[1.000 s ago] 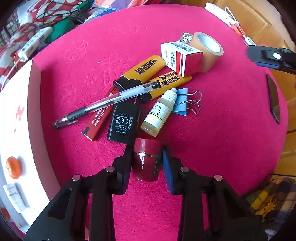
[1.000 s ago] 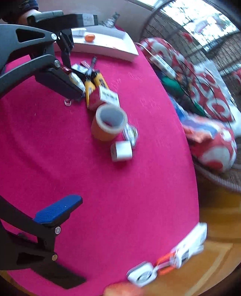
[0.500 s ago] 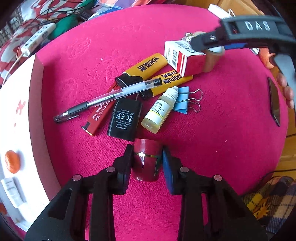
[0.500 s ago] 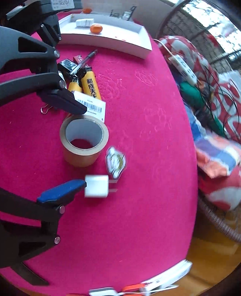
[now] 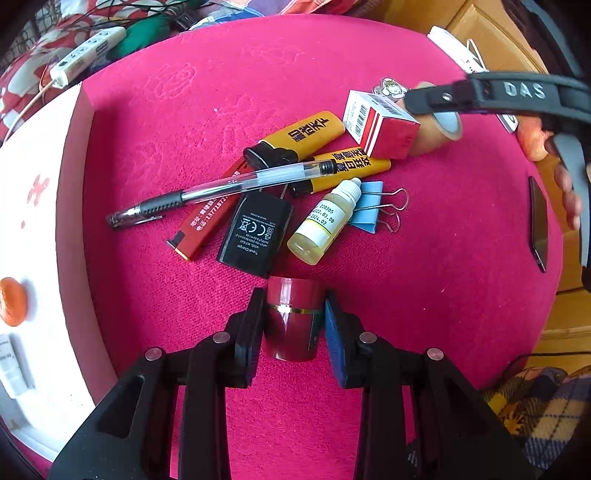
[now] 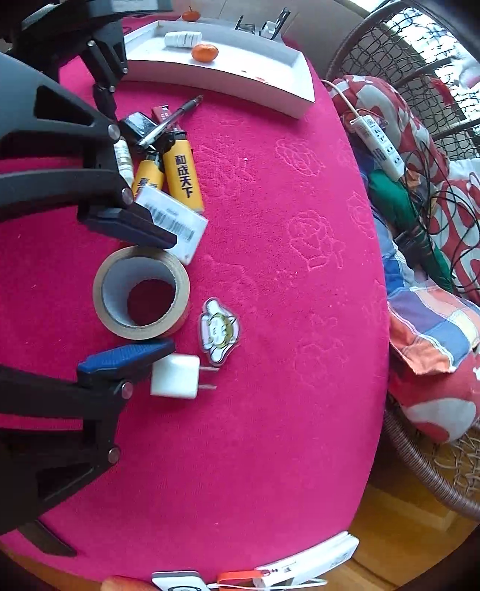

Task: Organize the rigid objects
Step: 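Grasp the tan tape roll with the right tool, then carry the red container with the left tool while the right tool carries the tape roll toward the tray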

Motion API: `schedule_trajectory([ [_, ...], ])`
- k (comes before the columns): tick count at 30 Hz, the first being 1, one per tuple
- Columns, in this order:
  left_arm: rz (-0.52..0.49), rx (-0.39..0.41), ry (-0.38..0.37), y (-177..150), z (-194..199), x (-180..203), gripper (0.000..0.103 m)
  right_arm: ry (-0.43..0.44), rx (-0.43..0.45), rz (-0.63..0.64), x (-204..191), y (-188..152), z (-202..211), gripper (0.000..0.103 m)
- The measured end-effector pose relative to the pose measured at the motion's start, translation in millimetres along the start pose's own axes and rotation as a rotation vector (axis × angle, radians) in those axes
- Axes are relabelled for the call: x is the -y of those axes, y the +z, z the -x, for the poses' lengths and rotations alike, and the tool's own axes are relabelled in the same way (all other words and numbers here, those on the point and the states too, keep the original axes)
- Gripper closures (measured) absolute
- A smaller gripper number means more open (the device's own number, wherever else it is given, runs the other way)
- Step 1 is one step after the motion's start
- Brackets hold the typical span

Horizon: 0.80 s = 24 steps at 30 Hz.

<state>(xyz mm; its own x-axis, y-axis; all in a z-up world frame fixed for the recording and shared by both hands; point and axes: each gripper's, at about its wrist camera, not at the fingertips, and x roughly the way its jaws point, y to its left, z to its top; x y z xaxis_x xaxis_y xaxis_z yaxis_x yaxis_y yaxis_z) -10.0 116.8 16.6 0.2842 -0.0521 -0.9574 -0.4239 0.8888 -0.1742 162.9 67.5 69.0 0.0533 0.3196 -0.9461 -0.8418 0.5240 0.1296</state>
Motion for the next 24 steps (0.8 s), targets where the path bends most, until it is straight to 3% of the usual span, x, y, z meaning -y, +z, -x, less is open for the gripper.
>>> schedule_trajectory([
  [8, 0.046, 0.038, -0.038, -7.7, 15.9, -11.5, 0.073, 0.035, 0.049, -0.044, 9.8, -15.0, 26.5, 0.054],
  [15, 0.066, 0.093, -0.05, -8.5, 41.9, -15.7, 0.073, 0.093, 0.144, -0.106, 16.1, -21.6, 71.8, 0.054],
  [24, 0.025, 0.316, -0.044, 7.6, 136.5, -2.8, 0.073, 0.196, 0.394, -0.012, -16.7, -6.3, 170.4, 0.054],
])
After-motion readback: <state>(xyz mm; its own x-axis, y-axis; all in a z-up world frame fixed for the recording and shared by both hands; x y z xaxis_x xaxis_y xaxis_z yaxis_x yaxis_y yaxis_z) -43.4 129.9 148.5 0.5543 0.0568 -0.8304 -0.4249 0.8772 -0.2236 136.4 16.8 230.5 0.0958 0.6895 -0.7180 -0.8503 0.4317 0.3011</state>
